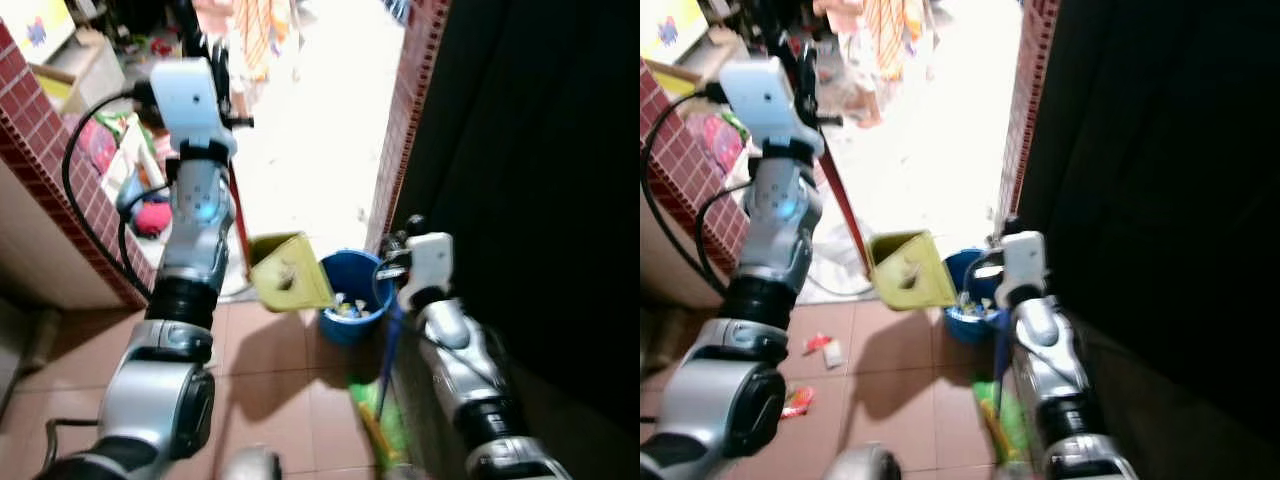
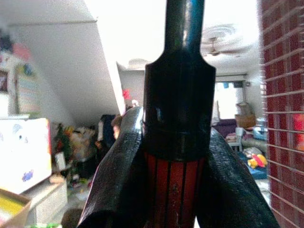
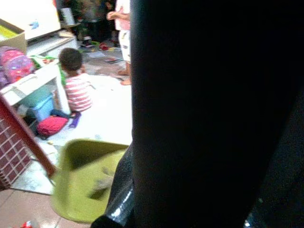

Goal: Sweep floor

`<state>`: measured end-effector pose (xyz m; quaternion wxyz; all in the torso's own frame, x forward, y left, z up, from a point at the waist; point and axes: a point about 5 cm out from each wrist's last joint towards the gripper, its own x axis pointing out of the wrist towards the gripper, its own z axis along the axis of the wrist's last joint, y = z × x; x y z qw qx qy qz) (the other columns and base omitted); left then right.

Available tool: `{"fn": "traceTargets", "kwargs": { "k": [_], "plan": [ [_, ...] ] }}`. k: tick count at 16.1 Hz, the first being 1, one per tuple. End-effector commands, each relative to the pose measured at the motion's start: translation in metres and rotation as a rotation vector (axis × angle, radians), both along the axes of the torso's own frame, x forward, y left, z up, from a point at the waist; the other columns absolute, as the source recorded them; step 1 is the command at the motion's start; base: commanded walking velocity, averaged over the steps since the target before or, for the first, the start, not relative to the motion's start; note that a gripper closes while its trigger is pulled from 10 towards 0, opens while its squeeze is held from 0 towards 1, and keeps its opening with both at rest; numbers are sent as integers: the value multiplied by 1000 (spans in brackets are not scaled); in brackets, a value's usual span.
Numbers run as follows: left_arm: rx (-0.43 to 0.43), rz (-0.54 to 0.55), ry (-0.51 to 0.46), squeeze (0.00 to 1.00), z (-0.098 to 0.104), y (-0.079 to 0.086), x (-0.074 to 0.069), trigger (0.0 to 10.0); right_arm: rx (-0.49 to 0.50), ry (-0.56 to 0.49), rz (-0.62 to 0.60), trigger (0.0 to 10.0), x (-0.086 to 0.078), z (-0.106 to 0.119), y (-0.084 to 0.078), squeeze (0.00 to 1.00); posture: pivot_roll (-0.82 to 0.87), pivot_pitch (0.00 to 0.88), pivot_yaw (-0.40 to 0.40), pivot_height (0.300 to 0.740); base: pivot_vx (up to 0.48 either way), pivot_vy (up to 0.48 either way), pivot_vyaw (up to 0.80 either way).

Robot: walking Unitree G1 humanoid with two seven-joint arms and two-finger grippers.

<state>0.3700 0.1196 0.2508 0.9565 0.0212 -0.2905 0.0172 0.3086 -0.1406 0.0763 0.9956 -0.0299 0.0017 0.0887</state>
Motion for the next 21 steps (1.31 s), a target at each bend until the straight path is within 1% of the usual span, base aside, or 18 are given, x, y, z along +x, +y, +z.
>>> {"fn": "traceTargets", "kwargs": {
  "k": [1, 4, 5, 7, 10, 12, 14, 15, 16, 18, 19, 20, 21],
  "plan": [
    [-12, -23, -101, 0, 22, -7, -3, 10000, -35, -33, 12, 10000, 2, 6, -1, 0, -49, 0, 38, 740, 0, 0, 0],
    [-5, -46, -107, 0, 21, -15, -3, 10000, -36, -33, 12, 10000, 1, 7, -1, 0, -57, 0, 36, 740, 0, 0, 0],
    [9, -64, -112, 0, 18, -22, -4, 10000, -38, -32, 12, 10000, 1, 6, -1, 0, -57, 0, 36, 740, 0, 0, 0],
    [74, -92, -126, 0, 10, -38, -8, 10000, -40, -35, 11, 10000, 1, 7, -2, 0, -65, 0, 36, 740, 0, 0, 0],
    [154, -113, -150, 0, 1, -52, -11, 10000, -44, -40, 5, 10000, 1, 8, -4, 0, -81, 0, 42, 740, 0, 0, 0],
    [201, -86, -193, 0, 5, -57, -10, 10000, -45, -40, 1, 10000, 0, 8, -5, 0, -88, 0, 46, 740, 0, 0, 0],
    [218, -88, -221, 0, 9, -65, -10, 10000, -45, -39, 1, 10000, -2, 7, -5, 0, -94, 0, 47, 740, 0, 0, 0],
    [221, -120, -245, 0, 12, -77, -13, 10000, -44, -40, 3, 10000, -3, 7, -4, 0, -101, 0, 49, 740, 0, 0, 0],
    [206, -154, -246, 0, 12, -87, -15, 10000, -44, -40, 3, 10000, -3, 7, -4, 0, -103, 0, 50, 740, 0, 0, 0],
    [204, -196, -261, 0, 10, -103, -21, 10000, -46, -41, 2, 10000, -4, 7, -4, 0, -113, 0, 57, 740, 0, 0, 0],
    [228, -236, -270, 0, 4, -118, -27, 10000, -47, -43, -2, 10000, -4, 8, -5, 0, -120, 0, 60, 740, 0, 0, 0],
    [243, -263, -267, 0, -1, -126, -30, 10000, -47, -45, -4, 10000, -5, 9, -5, 0, -130, 0, 66, 740, 0, 0, 0],
    [258, -278, -273, 0, -4, -131, -32, 10000, -48, -47, -6, 10000, -5, 9, -5, 0, -136, 0, 69, 740, 0, 0, 0]
  ]
}}
